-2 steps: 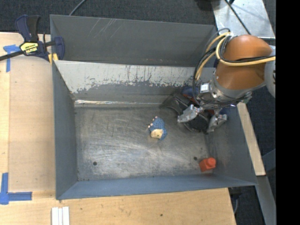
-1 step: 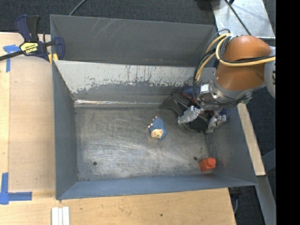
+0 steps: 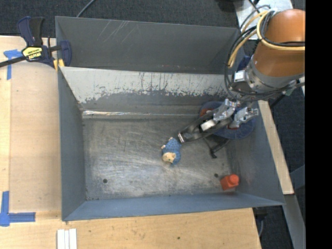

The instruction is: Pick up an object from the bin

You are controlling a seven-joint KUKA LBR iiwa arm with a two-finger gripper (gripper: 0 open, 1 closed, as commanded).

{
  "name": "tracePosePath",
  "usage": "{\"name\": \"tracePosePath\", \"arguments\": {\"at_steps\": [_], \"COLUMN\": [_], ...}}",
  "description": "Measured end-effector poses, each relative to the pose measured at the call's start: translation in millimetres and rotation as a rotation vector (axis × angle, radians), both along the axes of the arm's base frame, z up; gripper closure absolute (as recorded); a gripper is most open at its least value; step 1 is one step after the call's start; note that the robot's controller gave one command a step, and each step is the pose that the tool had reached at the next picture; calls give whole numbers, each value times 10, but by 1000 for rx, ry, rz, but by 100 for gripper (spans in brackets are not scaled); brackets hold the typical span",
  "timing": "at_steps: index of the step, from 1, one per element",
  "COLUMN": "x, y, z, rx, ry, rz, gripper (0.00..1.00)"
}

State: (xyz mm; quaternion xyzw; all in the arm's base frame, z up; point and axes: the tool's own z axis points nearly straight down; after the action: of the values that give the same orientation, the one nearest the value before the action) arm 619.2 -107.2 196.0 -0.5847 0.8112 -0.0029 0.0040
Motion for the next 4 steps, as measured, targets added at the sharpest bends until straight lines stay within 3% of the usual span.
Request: {"name": "tracePosePath", "arguments": {"at_steps": [1, 2, 3, 4], "x": [61, 71, 131, 88], "y": [17, 16, 62, 65], "z": [315, 342, -768, -853], "rx": [0, 1, -4, -1], "ry": [9, 6, -8, 6], "rz": [315, 312, 138, 138], "gripper": [100, 0, 0, 100]}}
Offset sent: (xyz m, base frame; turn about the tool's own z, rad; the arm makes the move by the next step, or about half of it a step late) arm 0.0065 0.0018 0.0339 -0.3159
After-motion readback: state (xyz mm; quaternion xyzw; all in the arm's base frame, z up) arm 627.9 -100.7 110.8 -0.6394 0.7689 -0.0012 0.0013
